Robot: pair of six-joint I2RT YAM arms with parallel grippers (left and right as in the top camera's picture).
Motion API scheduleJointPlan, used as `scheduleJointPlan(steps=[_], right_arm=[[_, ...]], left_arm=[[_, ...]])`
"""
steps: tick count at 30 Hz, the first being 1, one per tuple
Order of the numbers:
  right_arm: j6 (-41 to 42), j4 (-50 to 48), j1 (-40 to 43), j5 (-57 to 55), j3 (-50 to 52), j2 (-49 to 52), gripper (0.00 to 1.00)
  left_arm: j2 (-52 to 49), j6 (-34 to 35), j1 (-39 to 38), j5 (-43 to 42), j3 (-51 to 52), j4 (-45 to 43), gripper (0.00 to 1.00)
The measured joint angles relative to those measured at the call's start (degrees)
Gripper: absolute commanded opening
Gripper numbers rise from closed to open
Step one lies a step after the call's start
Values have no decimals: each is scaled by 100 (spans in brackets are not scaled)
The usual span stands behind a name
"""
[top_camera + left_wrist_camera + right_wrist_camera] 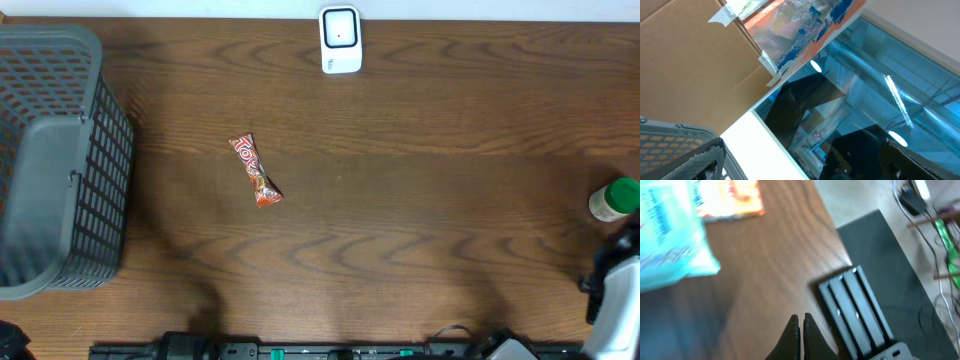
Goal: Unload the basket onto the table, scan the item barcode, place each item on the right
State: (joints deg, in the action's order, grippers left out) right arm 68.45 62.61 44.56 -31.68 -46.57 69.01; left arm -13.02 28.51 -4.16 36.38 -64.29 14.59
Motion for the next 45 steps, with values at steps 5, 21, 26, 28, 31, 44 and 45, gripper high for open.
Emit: scheduleJointPlan(steps=[5, 21, 26, 28, 31, 44, 45], right_arm=[[-284, -345, 1108, 140, 9, 468, 1], [-1128, -2583, 2310, 240, 22, 1755, 1], [-1705, -3270, 2312, 273, 24, 1797, 1], [-1860, -3289, 2315, 273, 24, 1829, 1], [-2004, -3244, 2321, 273, 24, 1989, 1], [-2138, -3654, 2415, 199, 24, 2433, 1], [-2138, -3705, 2415, 181, 24, 2448, 1]], left_arm=[[0, 0, 0, 0, 0, 4, 98], [0, 0, 0, 0, 0, 85, 98], [0, 0, 0, 0, 0, 111, 98], [0, 0, 0, 0, 0, 127, 98], [0, 0, 0, 0, 0, 144, 98], [0, 0, 0, 0, 0, 214, 98], [0, 0, 0, 0, 0, 219, 98]])
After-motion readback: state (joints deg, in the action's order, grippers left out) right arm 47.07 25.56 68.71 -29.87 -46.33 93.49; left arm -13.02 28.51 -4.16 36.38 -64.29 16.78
